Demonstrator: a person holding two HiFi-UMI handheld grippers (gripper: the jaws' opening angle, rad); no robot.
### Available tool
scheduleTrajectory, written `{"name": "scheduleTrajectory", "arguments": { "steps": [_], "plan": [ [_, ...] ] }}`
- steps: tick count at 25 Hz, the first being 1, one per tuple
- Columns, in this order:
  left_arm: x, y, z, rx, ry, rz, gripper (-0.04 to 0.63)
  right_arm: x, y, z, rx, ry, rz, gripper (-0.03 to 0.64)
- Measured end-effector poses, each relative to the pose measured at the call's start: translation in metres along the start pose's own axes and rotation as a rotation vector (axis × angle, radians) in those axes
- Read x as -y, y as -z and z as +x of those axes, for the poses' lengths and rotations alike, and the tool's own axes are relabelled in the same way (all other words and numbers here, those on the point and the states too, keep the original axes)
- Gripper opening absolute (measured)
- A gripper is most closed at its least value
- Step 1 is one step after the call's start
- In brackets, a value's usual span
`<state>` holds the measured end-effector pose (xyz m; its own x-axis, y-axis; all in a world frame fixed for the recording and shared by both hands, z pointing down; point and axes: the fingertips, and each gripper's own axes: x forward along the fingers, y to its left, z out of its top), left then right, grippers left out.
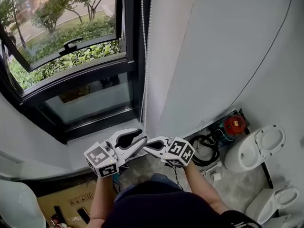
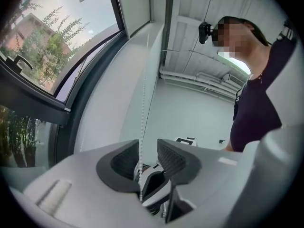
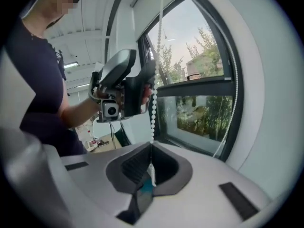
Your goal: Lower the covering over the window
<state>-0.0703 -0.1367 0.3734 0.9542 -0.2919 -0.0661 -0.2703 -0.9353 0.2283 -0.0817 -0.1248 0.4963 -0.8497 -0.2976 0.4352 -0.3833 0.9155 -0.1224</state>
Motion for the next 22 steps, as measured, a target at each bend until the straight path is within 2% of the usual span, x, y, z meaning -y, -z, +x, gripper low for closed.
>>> {"name": "scheduleTrajectory", "arguments": {
  "steps": [7, 9, 13, 22],
  "plan": [
    [0.008, 0.006, 0.017, -0.053, 0.039, 0.033, 0.112, -0.018, 0.013, -0.001, -0.058, -0.095, -0.02, 0.012],
    [0.008, 0.006, 0.018, -0.057, 0.042, 0.04, 0.112, -0.02, 0.021, 0.003, -0.087, -0.101, -0.033, 0.012],
    [0.005, 0.006, 0.016, -0.052, 0.032, 0.033, 0.112, -0.019, 0.024, 0.002, -0.065, -0.113, 0.006, 0.012],
    [0.002, 0.015, 0.015, -0.08, 0.051, 0.038, 0.089, -0.021, 0.022, 0.01, -0.089, -0.156, -0.029, 0.012]
  ]
}}
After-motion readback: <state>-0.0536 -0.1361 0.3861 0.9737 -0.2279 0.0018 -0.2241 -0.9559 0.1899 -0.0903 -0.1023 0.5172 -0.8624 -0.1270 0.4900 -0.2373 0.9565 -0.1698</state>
